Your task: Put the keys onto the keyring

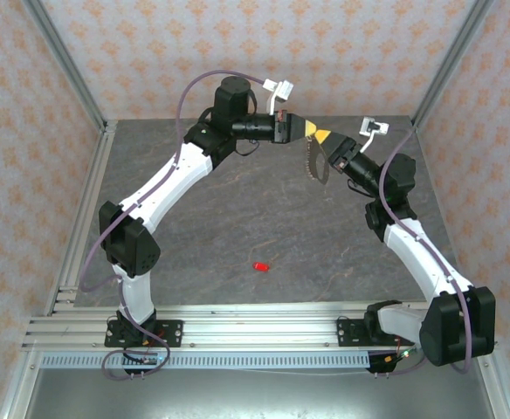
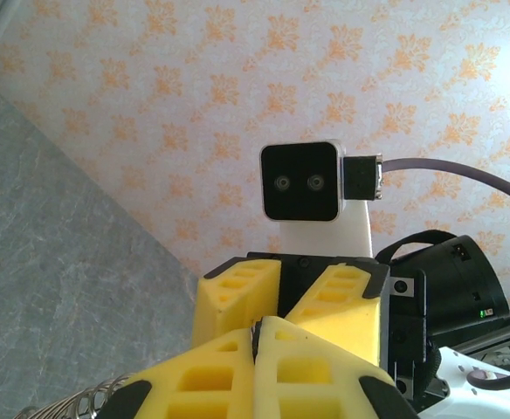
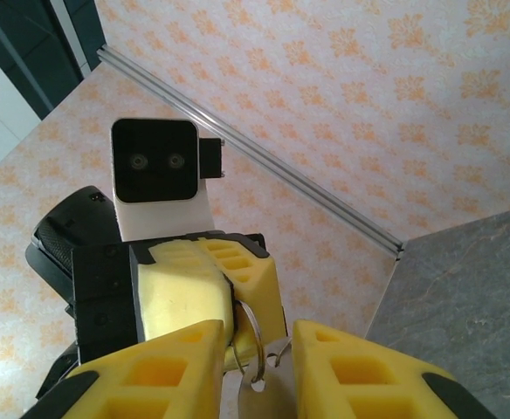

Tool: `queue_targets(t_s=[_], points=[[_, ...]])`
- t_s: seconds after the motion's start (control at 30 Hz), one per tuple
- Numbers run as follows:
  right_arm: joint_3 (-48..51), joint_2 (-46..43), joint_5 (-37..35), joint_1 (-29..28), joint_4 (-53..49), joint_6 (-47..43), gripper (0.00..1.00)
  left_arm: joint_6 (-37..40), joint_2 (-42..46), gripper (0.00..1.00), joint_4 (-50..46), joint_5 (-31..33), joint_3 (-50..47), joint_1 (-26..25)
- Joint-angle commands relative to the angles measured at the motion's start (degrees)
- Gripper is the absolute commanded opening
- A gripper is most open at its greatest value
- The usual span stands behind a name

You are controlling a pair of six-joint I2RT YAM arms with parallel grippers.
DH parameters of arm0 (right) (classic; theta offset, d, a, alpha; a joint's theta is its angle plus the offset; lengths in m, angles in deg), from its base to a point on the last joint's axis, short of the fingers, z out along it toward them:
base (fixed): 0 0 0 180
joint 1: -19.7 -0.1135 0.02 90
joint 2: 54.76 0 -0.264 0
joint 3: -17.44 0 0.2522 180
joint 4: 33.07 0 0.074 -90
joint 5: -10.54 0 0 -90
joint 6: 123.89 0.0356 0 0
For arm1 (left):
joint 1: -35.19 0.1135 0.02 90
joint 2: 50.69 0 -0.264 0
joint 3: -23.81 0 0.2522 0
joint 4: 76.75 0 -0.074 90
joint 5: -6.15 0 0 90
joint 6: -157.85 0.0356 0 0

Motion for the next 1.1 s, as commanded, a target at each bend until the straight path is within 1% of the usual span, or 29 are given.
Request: queue_targets(t_s=[0.0,0.07,0.27,0.37,0.47,0.63,0.7,0.73,0.8,0.83,0.87,0.9,0.97,1.07], points=[[0.46,-0.55,-0.72,-0.35,1.13,-1.33,0.26,1.1,1.53,0.0,0.36,-1.6,2.21,-0.08],[0.44,-0.47,-0.65,-0.3,1.36,-1.25,0.24,1.07,1.57,0.0,0.42,-1.6,2.07,-0.11],[0.04,-0.29,-0.3,-0.35,1.71,-1.0,0.12,1.1,1.52,0.0,0.6,-1.94,1.89,-0.21],[-0.16,-0.01,-0.22,-0.27,2.63,-0.43,0.08,1.1,1.4,0.0,0.61,-2.12,1.93,-0.28],[-0.42,0.48,0.21,-0.33,4.24,0.75,0.0,1.16,1.42,0.0,0.57,-2.2,1.9,-0.35],[-0.27,0.61,0.06,-0.37,6.42,2.37,0.0,0.71,1.37,0.0,0.69,-1.07,1.68,-0.57],[0.17,0.58,-0.33,-0.44,7.7,3.4,0.0,-0.61,1.56,0.01,1.9,0.03,0.83,-0.56],[0.39,0.59,-0.55,-0.37,8.26,3.86,0.0,-1.63,1.79,0.08,3.09,0.57,0.14,-0.57],[1.2,0.59,-1.44,-0.44,9.65,5.08,0.0,-4.24,2.95,0.31,6.42,3.25,-2.25,-0.52],[1.57,0.6,-1.89,-0.47,10.28,5.53,0.0,-5.43,3.68,0.41,8.19,4.65,-3.63,-0.57],[1.98,0.59,-2.32,-0.53,10.9,6.06,0.0,-6.81,4.67,0.49,10.22,6.78,-5.43,-0.57],[2.49,0.58,-2.66,-0.52,11.67,6.51,0.0,-8.26,5.75,0.54,12.41,8.81,-7.28,-0.52],[3.08,1.9,-3.54,-0.61,12.8,7.17,0.0,-11.09,7.9,0.61,16.45,13.09,-11.12,-0.52],[3.6,2.21,-4.39,-0.9,13.73,7.71,0.0,-15.43,10.83,0.63,22.93,19.28,-17.75,-0.56]])
